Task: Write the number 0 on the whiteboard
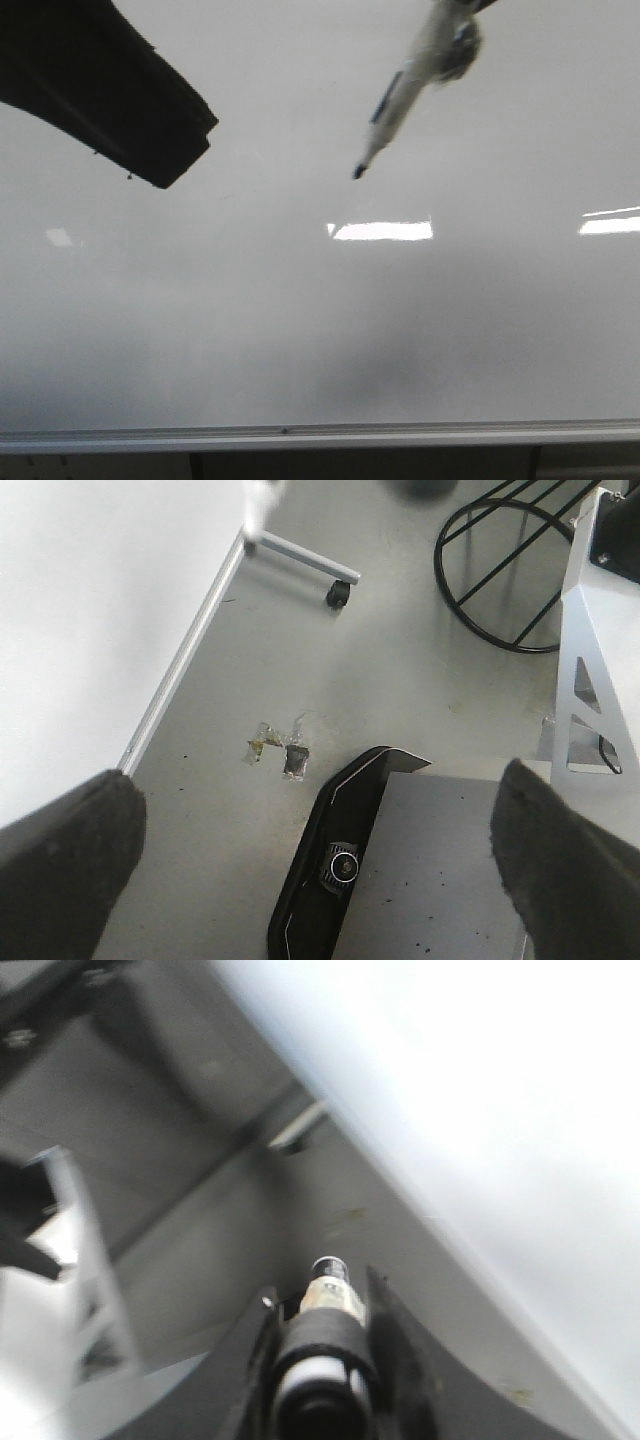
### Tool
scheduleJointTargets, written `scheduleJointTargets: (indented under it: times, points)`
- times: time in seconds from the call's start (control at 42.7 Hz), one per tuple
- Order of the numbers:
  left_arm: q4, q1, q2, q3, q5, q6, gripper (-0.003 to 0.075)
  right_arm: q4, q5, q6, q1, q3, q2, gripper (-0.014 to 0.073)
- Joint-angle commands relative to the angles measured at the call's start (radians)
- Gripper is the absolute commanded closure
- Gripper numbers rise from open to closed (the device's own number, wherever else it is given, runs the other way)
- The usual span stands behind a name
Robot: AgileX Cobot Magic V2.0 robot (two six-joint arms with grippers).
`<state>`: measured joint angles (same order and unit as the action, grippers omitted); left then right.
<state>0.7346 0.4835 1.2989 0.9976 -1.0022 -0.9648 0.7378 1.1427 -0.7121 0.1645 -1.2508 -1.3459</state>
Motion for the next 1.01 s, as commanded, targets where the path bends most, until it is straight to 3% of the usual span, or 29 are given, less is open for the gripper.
scheduleJointTargets:
  times: [0.0,0.164,0.304,0.374,0.468,0.632,0.772,0.983]
  points:
    - [0.044,0.009,-0.03,0.033,0.017,-0.003,0.0047,-0.064,-0.157,0.059,-0.059,0.038,0.139,0.0652]
    - [0.044,0.009,-0.03,0.033,0.049,-0.003,0.0048,-0.115,-0.492,0.083,-0.088,0.198,0.319,0.0652]
    - [0.044,0.009,-0.03,0.033,0.092,-0.003,0.0052,-0.117,-0.696,0.083,-0.088,0.32,0.433,0.0652]
    - [0.044,0.009,-0.03,0.033,0.105,-0.003,0.0091,-0.118,-0.773,0.083,-0.088,0.361,0.467,0.0652]
    - [0.044,0.009,-0.03,0.033,0.117,-0.003,0.0214,-0.118,-0.84,0.083,-0.088,0.393,0.489,0.0652]
    - [0.044,0.009,-0.03,0.033,0.121,-0.003,0.0518,-0.118,-0.837,0.083,-0.088,0.392,0.473,0.0652]
    - [0.044,0.009,-0.03,0.033,0.144,-0.003,0.0739,-0.112,-0.731,0.097,-0.088,0.342,0.403,0.0652]
    - [0.044,0.009,-0.03,0.033,0.157,-0.003,0.074,-0.15,-0.545,0.212,-0.088,0.149,0.212,0.0652]
